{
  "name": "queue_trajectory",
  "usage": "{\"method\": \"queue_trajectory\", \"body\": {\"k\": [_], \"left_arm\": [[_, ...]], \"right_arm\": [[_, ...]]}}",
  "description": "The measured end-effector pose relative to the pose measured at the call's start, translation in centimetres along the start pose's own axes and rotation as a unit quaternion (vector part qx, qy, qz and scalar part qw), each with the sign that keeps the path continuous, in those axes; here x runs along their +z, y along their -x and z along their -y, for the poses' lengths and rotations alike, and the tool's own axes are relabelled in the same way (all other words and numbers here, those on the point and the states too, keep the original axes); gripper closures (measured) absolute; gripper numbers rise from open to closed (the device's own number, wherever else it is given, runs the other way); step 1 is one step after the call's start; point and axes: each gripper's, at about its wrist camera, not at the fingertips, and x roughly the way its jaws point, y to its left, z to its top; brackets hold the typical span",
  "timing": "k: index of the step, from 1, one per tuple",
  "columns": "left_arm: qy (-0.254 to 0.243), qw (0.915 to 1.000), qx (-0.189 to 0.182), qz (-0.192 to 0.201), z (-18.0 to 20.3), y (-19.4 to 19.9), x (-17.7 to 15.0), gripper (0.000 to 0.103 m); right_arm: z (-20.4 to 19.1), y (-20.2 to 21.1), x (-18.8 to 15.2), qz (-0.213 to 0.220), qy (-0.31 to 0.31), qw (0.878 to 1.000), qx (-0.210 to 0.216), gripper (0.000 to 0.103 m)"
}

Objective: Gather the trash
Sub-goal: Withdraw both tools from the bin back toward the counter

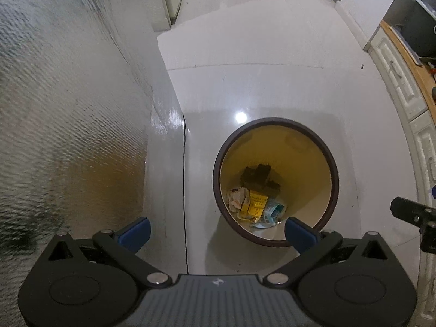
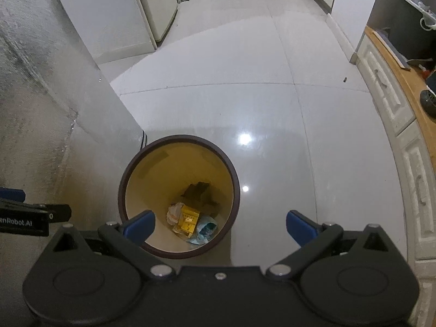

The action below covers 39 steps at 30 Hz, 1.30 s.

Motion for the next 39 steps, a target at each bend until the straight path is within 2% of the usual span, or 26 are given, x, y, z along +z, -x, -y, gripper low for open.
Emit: {"method": "queue_trajectory", "body": {"k": [6,14,23,33,39], "left_arm": [[-0.004,0.9997,0.000,0.024,0.3,2.9,-0.5,0.000],[-0.008,0.9973,-0.003,0.073,0.6,7.9,-1.5,0.000],[-0.009,0.9893,-0.014,0.145,1.0,14.0,-2.5,0.000],[-0.004,0.9719,-0.020,0.235,1.1,20.8,-3.7,0.000],[-0.004,0.9506,-0.029,0.309,0.9,26.1,-5.1,0.000]], "right_arm": [[-0.1,3.0,-0.1,0.020,0.012,1.000,0.001,0.000],[0.3,8.2,-0.4,0.073,0.006,0.997,0.000,0.000],[0.3,14.3,-0.8,0.146,0.006,0.989,-0.009,0.000],[0.2,20.3,-1.3,0.232,0.010,0.973,-0.020,0.000],[-0.6,24.1,-1.7,0.289,0.017,0.957,-0.013,0.000]]}}
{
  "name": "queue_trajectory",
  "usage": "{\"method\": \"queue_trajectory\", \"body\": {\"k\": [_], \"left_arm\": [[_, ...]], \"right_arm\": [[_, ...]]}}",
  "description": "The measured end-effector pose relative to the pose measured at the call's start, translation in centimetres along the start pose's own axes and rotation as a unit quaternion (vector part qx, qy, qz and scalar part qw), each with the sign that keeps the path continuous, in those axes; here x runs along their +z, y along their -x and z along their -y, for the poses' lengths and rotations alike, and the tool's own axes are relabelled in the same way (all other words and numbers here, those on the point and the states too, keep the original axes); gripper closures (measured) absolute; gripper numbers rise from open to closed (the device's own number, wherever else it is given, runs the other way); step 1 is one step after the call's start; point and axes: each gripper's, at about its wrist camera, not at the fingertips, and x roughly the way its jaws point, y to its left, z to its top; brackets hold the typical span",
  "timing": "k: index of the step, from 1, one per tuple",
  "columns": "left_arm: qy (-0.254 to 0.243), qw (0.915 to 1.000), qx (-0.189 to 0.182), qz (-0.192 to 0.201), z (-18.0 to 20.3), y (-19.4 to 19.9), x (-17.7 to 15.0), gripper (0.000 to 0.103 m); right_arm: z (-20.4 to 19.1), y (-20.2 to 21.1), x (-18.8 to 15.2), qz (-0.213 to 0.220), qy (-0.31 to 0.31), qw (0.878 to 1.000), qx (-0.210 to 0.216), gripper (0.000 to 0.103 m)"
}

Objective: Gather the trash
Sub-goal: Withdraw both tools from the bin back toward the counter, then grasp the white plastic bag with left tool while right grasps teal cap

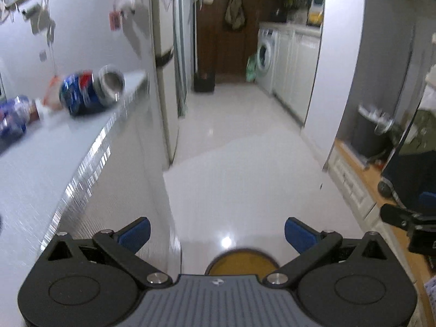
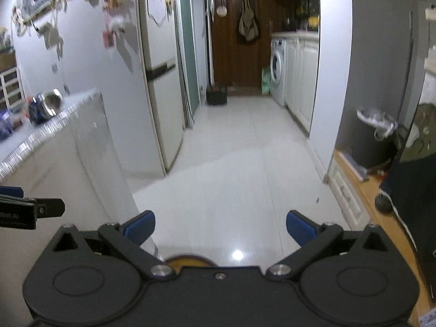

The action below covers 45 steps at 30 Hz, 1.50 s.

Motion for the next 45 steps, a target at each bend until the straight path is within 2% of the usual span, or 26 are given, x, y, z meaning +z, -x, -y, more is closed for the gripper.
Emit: {"method": "queue_trajectory", "body": {"k": [5,12,20,24,26,31,37,45], "left_arm": [[0.002,0.9988,0.007,0.048,-0.5,3.7,1.6,0.000],[0.012,0.9950,0.027,0.095,-4.0,9.3,3.2,0.000],[-0.002,0.9889,0.049,0.140,-9.3,14.7,5.0,0.000],[-0.011,0.9866,0.061,0.151,-12.5,16.2,5.5,0.000],[-0.015,0.9854,0.061,0.159,-14.3,16.6,5.8,0.000],[-0.012,0.9847,0.041,0.169,-19.3,17.0,6.2,0.000],[-0.005,0.9858,0.056,0.158,-25.2,15.1,6.6,0.000],[0.013,0.9919,0.027,0.123,-33.7,9.5,6.2,0.000]], "right_arm": [[-1.5,3.5,1.6,0.060,0.014,0.998,0.016,0.000],[-4.1,7.0,3.4,0.122,0.027,0.991,0.044,0.000],[-9.5,9.5,5.6,0.135,0.060,0.985,0.086,0.000],[-12.6,10.4,7.0,0.144,0.069,0.980,0.115,0.000],[-14.5,10.7,7.5,0.145,0.080,0.980,0.112,0.000],[-18.8,11.0,8.2,0.146,0.127,0.974,0.117,0.000],[-22.2,10.5,9.6,0.149,0.115,0.964,0.188,0.000],[-26.0,7.0,10.4,0.104,0.102,0.954,0.263,0.000]]}}
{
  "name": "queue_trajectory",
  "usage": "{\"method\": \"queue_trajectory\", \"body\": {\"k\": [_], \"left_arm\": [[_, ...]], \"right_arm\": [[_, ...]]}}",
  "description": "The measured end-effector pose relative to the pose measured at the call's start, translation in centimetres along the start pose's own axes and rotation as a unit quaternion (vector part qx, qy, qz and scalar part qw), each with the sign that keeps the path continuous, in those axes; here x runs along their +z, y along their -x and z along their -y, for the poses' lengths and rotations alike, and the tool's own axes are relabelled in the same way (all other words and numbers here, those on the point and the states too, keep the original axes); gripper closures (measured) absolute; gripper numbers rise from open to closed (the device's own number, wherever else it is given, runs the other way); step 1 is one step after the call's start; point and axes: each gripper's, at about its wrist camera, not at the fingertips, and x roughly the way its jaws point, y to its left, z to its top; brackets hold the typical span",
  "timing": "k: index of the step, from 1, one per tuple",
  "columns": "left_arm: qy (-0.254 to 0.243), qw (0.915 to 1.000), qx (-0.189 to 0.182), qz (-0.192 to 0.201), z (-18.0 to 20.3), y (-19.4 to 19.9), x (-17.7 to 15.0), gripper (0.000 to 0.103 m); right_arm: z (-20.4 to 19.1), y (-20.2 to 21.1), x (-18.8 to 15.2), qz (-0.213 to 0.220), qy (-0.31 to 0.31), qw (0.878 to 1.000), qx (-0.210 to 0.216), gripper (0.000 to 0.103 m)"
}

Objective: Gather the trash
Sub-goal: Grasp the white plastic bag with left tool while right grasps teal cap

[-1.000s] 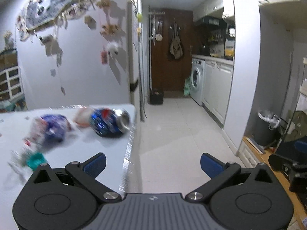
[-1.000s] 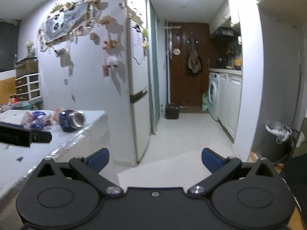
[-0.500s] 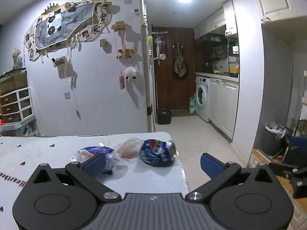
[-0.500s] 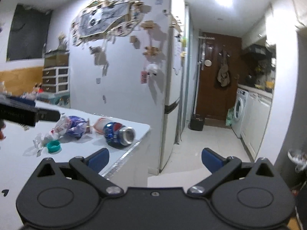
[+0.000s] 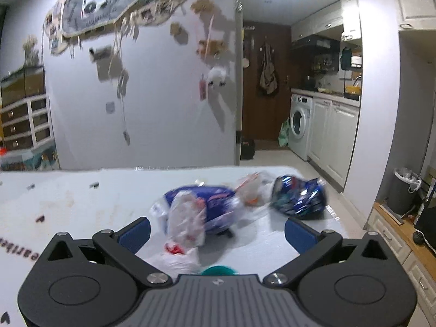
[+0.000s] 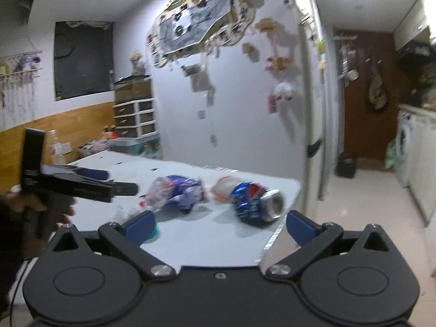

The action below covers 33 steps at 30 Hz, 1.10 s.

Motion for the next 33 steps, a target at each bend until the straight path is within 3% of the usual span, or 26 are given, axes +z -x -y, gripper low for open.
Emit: {"method": "queue_trajectory", "body": {"k": [6,13,19,26,33], "left_arm": [[0.024,0.9988,-0.036,-0.025,-4.4,-3.6,-1.0,0.003],[0.048,0.9948,-0.072,-0.054,-6.5,-6.6,-2.5,0.016],[0.053,0.9919,-0.066,-0.094,-7.2,-8.8,-3.4,0.027],[0.073,0.9901,-0.073,-0.095,-7.5,-9.2,-3.5,0.048],[0.064,0.9930,-0.046,-0.088,-7.5,-8.7,-3.5,0.051]], "right_arm": [[-1.1,-3.7,-0.7,0.001,0.007,0.999,0.038,0.000],[-2.5,-8.3,-0.5,-0.021,0.024,0.995,0.090,0.000],[-4.5,-12.3,-0.4,-0.047,0.065,0.992,0.095,0.000],[-7.3,-16.3,-0.5,-0.079,0.104,0.986,0.103,0.000],[-10.5,-19.3,-1.6,-0.122,0.166,0.969,0.136,0.022]]}}
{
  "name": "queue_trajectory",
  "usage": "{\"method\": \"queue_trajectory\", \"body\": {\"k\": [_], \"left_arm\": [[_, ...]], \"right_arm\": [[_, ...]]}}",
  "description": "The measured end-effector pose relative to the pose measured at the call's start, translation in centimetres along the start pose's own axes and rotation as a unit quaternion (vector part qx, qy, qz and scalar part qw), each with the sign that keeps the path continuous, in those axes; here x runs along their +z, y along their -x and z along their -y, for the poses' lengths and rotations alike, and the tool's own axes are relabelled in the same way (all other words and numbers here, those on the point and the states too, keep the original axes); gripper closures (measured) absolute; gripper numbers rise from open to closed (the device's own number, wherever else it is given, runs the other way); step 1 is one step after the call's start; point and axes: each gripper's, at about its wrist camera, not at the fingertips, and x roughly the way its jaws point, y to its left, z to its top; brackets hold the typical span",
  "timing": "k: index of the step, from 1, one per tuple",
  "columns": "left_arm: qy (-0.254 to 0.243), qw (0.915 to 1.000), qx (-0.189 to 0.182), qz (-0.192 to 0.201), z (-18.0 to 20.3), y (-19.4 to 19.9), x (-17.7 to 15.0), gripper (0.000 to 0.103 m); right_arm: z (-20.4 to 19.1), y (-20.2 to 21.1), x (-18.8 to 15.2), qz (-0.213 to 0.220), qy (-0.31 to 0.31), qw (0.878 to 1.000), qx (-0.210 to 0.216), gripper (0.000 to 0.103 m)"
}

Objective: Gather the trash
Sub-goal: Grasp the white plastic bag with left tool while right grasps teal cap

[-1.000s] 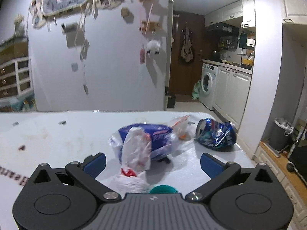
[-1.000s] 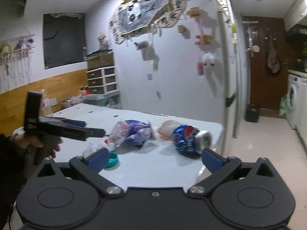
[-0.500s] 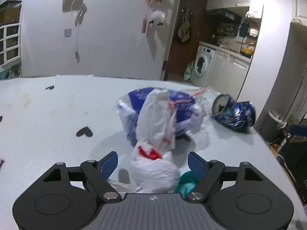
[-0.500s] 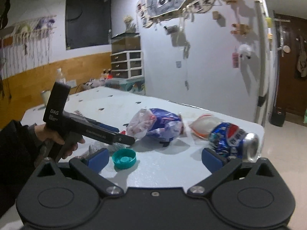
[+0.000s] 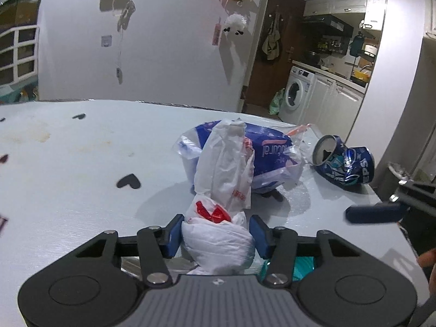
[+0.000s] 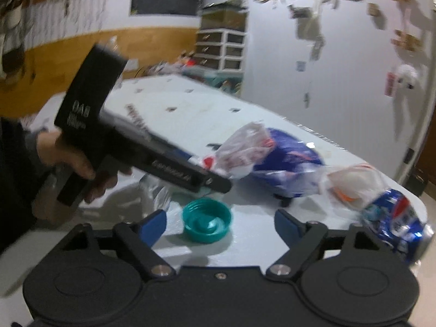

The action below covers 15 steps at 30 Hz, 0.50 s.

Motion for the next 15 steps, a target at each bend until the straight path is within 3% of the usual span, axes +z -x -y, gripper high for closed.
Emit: {"method": "queue_trajectory", "body": {"k": [11,15], "left_arm": [[-0.024,0.9981,0.056,-0.003,0.3,1.5,-0.6,0.051],[-0.028,0.9976,0.063,-0.005,0.3,1.7,-1.0,0.051]], "right_arm": [[-1.5,-3.4,0.9,-0.058,0.024,0.998,0.008,0.053],[-1.0,-3.3,0.6,-0.059,0.000,0.998,0.013,0.053]]}}
